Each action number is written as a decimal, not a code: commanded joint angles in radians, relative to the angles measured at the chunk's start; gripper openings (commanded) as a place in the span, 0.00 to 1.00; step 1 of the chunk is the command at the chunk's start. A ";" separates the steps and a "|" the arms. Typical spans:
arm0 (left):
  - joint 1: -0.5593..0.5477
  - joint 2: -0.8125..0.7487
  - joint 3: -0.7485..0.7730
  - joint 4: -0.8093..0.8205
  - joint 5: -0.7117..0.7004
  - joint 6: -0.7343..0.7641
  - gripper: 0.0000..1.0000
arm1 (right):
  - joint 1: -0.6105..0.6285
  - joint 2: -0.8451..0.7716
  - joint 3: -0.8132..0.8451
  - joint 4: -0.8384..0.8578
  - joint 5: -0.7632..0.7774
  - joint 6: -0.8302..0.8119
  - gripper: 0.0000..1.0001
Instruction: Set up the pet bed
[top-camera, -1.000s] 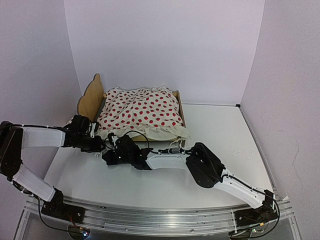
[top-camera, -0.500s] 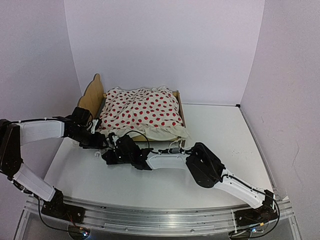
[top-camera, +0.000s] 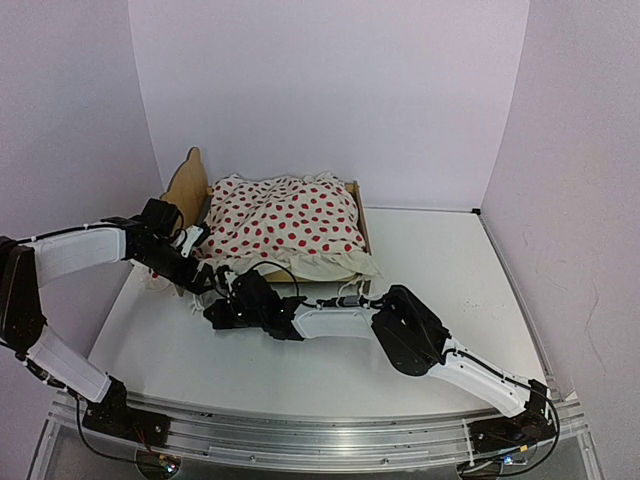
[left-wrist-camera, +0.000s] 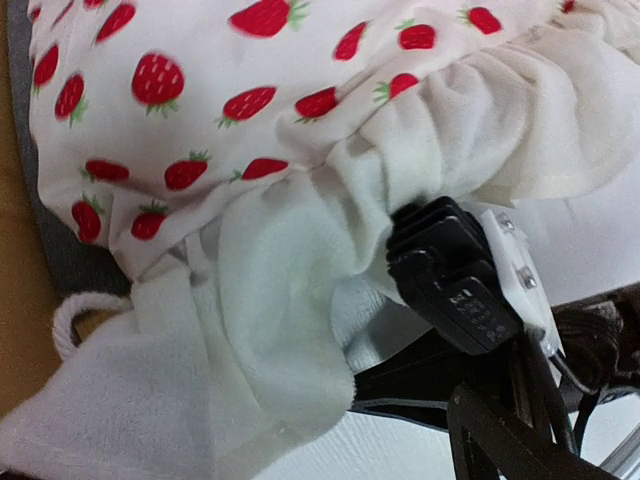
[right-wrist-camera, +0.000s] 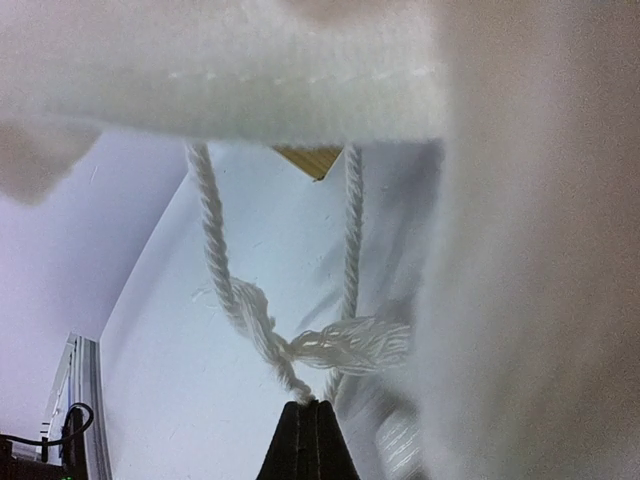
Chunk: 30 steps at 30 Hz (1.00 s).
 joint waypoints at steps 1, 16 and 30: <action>-0.004 -0.112 -0.008 0.077 0.061 0.348 1.00 | 0.000 0.025 -0.001 0.017 -0.014 0.014 0.00; 0.156 -0.199 -0.094 -0.005 0.212 0.569 0.63 | 0.000 0.019 -0.009 0.027 -0.009 0.020 0.00; 0.198 -0.204 -0.336 0.274 0.300 0.690 0.56 | 0.001 -0.016 -0.052 0.050 0.008 0.026 0.00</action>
